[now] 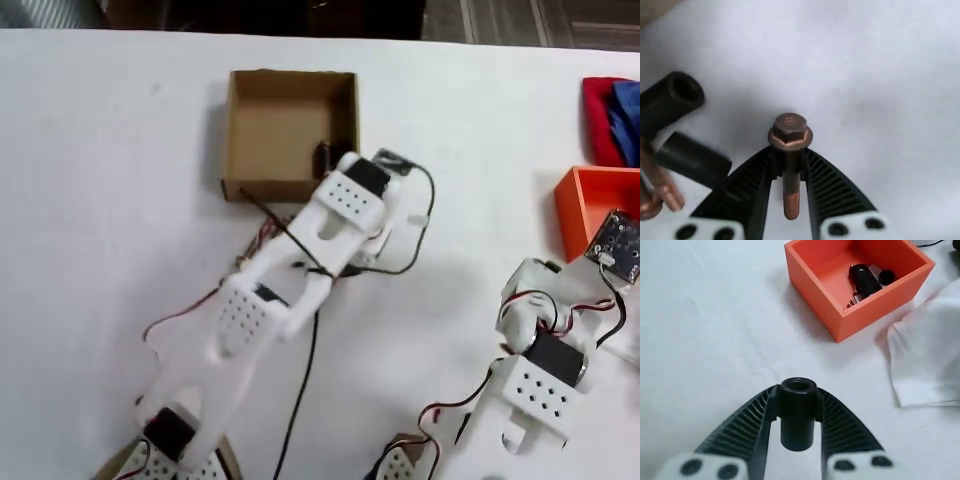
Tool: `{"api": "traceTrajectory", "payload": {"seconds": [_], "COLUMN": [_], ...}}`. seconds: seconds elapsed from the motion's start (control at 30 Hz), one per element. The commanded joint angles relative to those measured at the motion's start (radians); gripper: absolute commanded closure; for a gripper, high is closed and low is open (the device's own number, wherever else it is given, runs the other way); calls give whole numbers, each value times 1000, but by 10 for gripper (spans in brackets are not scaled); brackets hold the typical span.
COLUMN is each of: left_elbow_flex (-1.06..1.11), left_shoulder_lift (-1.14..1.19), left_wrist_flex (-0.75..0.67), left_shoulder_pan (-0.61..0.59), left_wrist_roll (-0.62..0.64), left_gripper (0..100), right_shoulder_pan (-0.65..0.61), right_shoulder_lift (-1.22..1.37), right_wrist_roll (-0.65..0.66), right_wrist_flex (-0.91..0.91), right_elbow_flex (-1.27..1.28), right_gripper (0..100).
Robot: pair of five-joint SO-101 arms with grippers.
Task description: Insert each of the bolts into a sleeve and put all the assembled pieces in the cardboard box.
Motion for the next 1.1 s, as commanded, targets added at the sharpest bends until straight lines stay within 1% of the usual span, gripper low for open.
{"api": "traceTrajectory", "payload": {"seconds": [0.0, 0.1, 0.27, 0.33, 0.47, 0.5, 0.7, 1.07], "left_elbow_flex": [116, 186, 288, 309, 317, 317, 309, 309], "left_shoulder_lift": [-167, -186, -186, -186, -186, -186, -186, -190], "left_wrist_flex": [8, -43, -189, -219, -218, -218, -226, -253], "left_shoulder_pan": [8, 3, 8, 9, -2, -5, -5, -6], "left_wrist_roll": [-6, -6, -5, 21, 86, 95, 98, 98], "left_gripper": [975, 975, 972, 969, 888, 884, 918, 918], "right_shoulder_pan": [-22, -48, -62, -62, -62, -62, -62, -62], "right_shoulder_lift": [-31, -36, -33, -33, -33, -33, -33, -31], "right_wrist_roll": [-9, -9, -9, -9, -9, -9, -9, -9], "right_wrist_flex": [-18, -18, -18, -18, -18, -18, -18, -18], "right_elbow_flex": [-6, 9, 15, 15, 15, 15, 15, 15], "right_gripper": [977, 977, 977, 977, 977, 977, 977, 977]}}
